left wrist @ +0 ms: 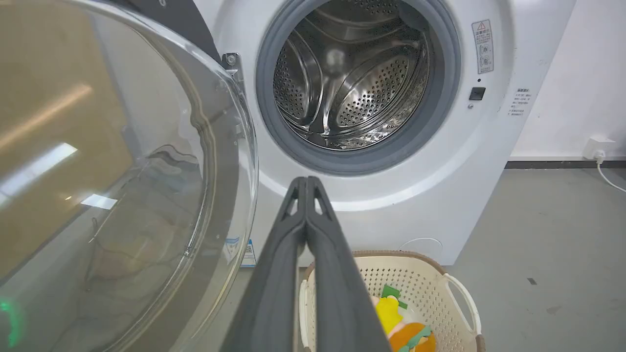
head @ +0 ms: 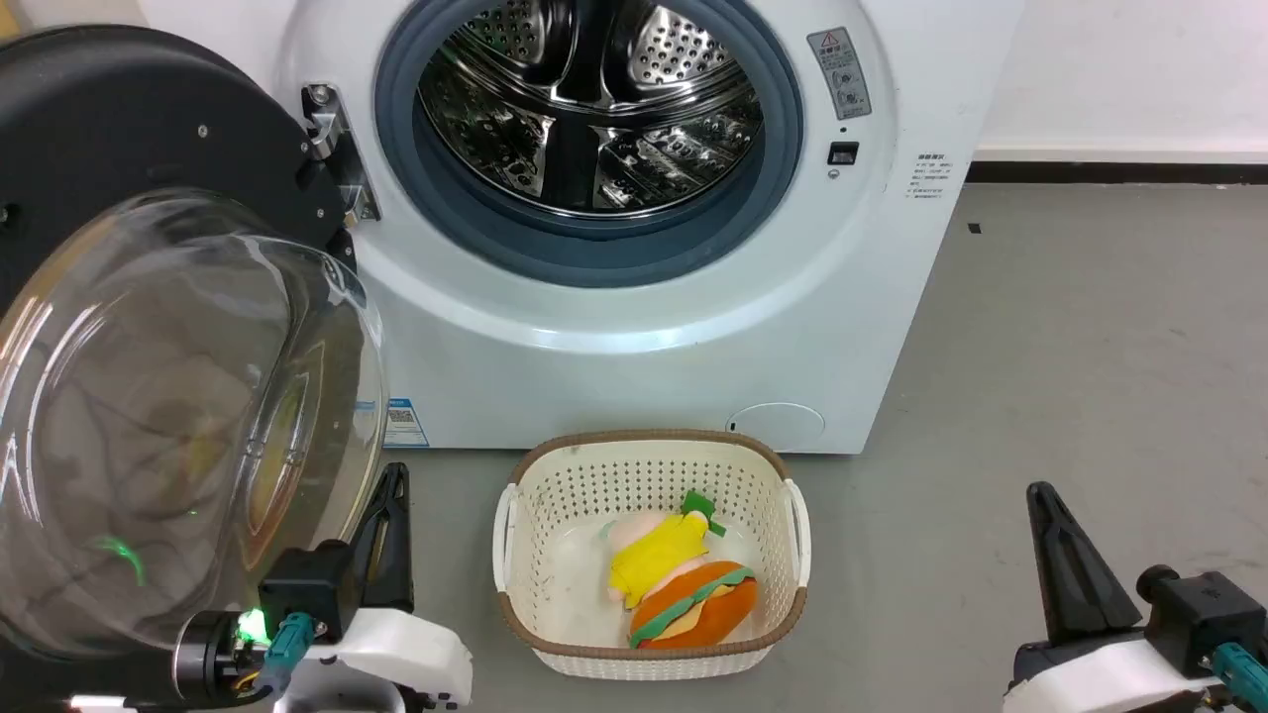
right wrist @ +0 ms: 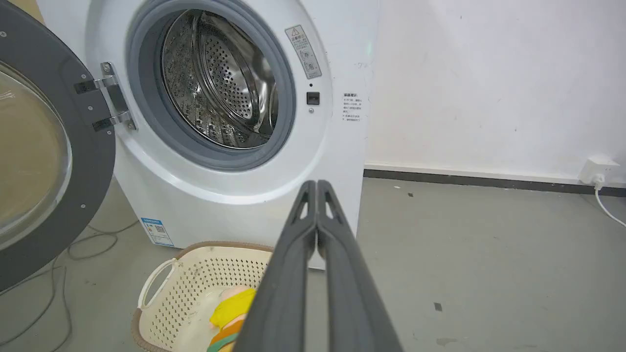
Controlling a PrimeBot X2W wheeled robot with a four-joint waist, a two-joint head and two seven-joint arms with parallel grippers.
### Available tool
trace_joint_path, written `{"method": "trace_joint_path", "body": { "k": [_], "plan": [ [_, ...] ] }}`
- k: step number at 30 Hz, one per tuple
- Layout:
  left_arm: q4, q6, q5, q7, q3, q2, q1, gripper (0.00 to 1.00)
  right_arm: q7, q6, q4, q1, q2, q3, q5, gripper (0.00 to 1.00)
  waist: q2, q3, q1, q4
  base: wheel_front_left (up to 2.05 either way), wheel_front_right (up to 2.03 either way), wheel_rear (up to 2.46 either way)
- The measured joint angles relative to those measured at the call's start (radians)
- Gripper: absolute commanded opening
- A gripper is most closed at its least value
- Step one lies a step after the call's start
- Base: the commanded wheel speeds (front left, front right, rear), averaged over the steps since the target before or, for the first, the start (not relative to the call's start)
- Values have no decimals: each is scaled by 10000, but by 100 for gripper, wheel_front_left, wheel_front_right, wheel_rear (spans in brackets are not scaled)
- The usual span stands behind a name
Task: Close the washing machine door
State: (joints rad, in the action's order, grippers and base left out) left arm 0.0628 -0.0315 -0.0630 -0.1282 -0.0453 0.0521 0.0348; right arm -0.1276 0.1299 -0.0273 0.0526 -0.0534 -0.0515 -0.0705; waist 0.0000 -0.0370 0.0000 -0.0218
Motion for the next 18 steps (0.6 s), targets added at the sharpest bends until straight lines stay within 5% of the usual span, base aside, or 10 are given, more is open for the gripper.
{"method": "trace_joint_path", "body": {
  "k": [18],
  "plan": [
    [-176, 84, 163, 357, 138, -6, -75, 0, 343, 0, 82, -52, 0, 161, 173, 0, 0, 108, 0, 64, 0, 0, 0]
  ]
}}
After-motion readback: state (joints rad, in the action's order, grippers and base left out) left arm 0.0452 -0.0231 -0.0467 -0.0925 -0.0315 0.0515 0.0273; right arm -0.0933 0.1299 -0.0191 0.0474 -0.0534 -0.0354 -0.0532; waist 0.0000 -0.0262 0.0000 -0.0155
